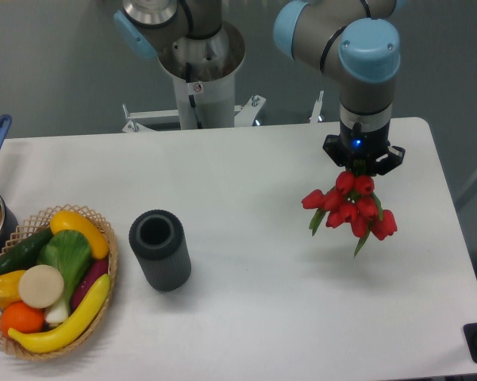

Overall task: Place the flowers on the table
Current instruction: 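Hold the red tulip bunch in the gripper above the table, then lower the held red tulips toward the table surface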

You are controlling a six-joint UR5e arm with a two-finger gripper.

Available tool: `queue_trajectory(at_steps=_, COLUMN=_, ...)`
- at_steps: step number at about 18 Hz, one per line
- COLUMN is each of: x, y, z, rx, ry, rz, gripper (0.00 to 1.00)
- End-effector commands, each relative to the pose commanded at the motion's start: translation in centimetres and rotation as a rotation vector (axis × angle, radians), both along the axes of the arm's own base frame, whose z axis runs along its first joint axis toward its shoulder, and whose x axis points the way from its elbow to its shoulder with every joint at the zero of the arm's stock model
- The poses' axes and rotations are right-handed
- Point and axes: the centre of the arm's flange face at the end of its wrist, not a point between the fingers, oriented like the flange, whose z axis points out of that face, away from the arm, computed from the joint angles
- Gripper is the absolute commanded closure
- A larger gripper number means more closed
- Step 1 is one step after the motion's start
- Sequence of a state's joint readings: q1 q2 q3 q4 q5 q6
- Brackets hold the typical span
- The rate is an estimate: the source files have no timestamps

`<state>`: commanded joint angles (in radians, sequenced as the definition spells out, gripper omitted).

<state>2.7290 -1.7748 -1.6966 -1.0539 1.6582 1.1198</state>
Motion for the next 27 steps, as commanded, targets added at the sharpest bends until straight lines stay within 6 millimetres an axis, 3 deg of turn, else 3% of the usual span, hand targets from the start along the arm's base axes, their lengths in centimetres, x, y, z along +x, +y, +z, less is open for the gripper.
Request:
queue_trajectory(at_steps=11, x=-0.4, y=0.4, z=-1.0, rx=0.008, ry=-0.015, rz=-0.003, gripper=0.7)
queue_trajectory(at_steps=14, x=-0.7, y=0.8, z=-2.2, rx=0.003, ry=-0.031, rz=-0.007, gripper=0.7)
queue_trajectory(at_steps=19, x=-2.2, y=3.1, z=-5.1, rx=-0.011, ry=-0.065, rz=-0.032, gripper=0.68)
queue_trajectory(at_steps=27, x=-2.9, y=5.6, z=-7.7, rx=-0.021, ry=-0.089, rz=-0.052, gripper=0.68)
